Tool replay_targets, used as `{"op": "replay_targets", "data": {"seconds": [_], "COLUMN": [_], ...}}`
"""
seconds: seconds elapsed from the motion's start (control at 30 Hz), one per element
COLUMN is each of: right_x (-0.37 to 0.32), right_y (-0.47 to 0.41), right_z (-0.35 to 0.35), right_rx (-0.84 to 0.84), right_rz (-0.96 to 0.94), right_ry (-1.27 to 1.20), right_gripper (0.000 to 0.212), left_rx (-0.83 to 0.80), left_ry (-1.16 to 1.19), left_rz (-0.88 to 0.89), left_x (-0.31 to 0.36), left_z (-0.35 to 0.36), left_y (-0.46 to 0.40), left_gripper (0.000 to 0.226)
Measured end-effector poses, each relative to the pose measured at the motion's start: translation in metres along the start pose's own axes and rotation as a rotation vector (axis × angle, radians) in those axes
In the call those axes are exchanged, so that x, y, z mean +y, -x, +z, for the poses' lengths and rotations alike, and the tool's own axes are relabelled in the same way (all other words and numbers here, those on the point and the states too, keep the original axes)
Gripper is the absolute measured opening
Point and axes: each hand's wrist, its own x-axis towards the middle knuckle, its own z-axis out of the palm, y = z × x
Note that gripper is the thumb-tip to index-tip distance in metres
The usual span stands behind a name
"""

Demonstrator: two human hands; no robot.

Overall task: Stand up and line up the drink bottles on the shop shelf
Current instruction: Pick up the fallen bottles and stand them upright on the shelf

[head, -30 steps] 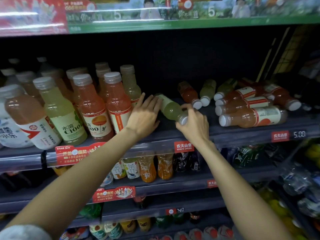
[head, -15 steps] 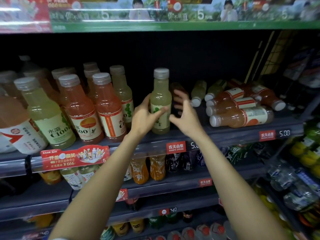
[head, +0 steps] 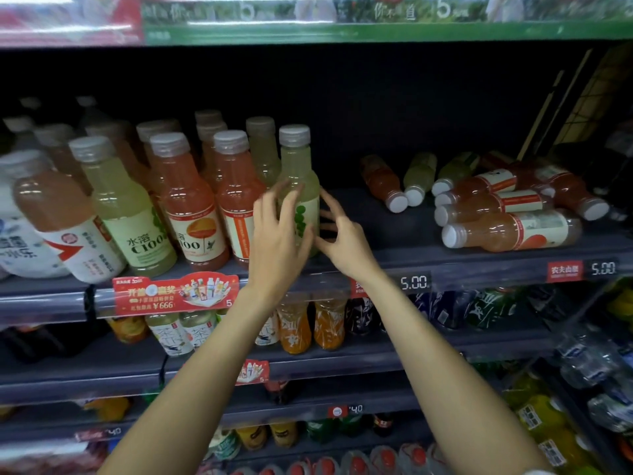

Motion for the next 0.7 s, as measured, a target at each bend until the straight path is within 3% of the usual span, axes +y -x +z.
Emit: {"op": "replay_targets", "data": {"seconds": [0.1,0.17,0.3,0.4,0.53,0.7], "right_x": [0.002,0.005,0.028,0.049,0.062,0.061], "right_y": [-0.001,0.001,-0.001,-0.016,-0.042,-0.041], "right_z": [-0.001,-0.012,-0.053,-0.079,-0.084,-0.084], "right_rx": [-0.109,-0.097,0.141,0.192,0.052,0.064], "right_rz": [0.010,0.011,-0.087,-0.014,0.259,0.238], "right_ry": [-0.029,-0.007,0.506,0.893,1.161,1.245], "right_gripper": [0.077,0.069,0.046,0.044,0.049,0.039], "left_rx": [-0.017,-0.050,-0.102,-0.099,-0.102,-0.109], "left_ry": [-0.077,-0.109,-0.157,-0.154,-0.167,-0.154], "left_rz": [0.014,0.013,0.015,0.020,0.021,-0.014], "left_x": [-0.003,-0.003,-0.004,-0.007,-0.006,-0.001], "left_z": [0.003,0.005,0.008,0.010,0.007,0.002], "left_y": [0.002,0.002,0.002,0.003,0.002,0.000], "left_gripper": [0.061,0.073,0.088,0.090,0.089,0.083]}}
